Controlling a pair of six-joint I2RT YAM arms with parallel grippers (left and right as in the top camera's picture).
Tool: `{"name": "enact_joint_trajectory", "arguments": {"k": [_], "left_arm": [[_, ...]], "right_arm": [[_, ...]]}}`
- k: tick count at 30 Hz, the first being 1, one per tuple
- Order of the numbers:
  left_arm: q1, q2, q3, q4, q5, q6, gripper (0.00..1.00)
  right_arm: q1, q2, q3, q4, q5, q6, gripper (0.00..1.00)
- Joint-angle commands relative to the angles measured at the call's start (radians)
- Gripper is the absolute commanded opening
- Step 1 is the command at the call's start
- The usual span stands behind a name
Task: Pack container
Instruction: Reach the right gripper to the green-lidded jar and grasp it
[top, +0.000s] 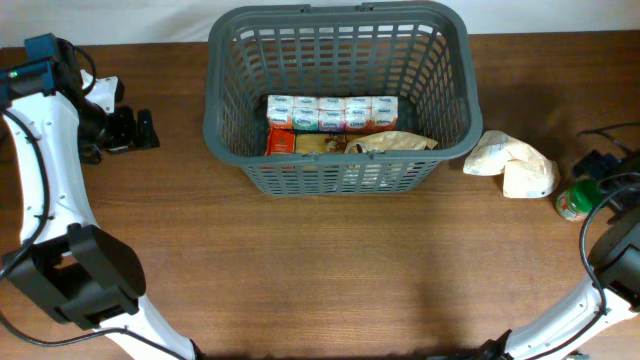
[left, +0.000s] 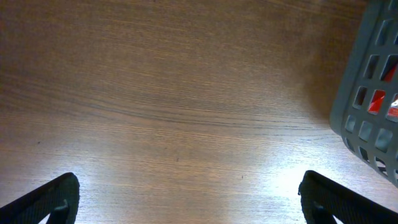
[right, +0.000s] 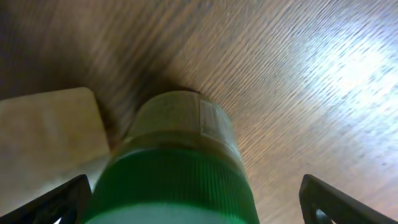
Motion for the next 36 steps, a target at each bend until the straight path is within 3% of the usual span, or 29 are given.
{"name": "enact_joint_trajectory", "arguments": {"k": [1,7,16,20,25,30,33,36], "left_arm": [[0.002,0.007,-0.006,0.002,0.011,-0.012,0.99],[0.002,0.007,-0.006,0.003,0.011,-0.012,0.99],[0.002,0.007,-0.006,0.003,0.011,-0.012,0.99],[0.002,0.007,-0.006,0.002,0.011,-0.012,0.99],[0.002,0.007,-0.006,0.002,0.011,-0.012,0.99],[0.002,0.007,-0.006,0.003,0.011,-0.012,0.99],[0.002,0.007,-0.006,0.002,0.011,-0.012,0.99],[0.002,0.007,-0.006,0.002,0.011,-0.012,0.99]], "right_arm": [[0.006,-0.01,-0.033,0.026,-0.01,-0.004,0.99],[0.006,-0.01,-0.089,0.091,-0.01,-0.001,0.99],[0.006,-0.01,-0.159,0.143,-0.01,-0.001,0.91],[0.006,-0.01,-0.159,0.143,-0.032,-0.001,0.83],[0.006,-0.01,-0.159,0.139,-0.072,-0.001,0.65],[0.005,-0.01,-0.158,0.126,-0.078,-0.002,0.56],[0.004,-0.011,-0.158,0.116,-0.077,-0.001,0.44],[0.005,-0.023,-0.155,0.107,-0.078,-0.001,0.42]]}}
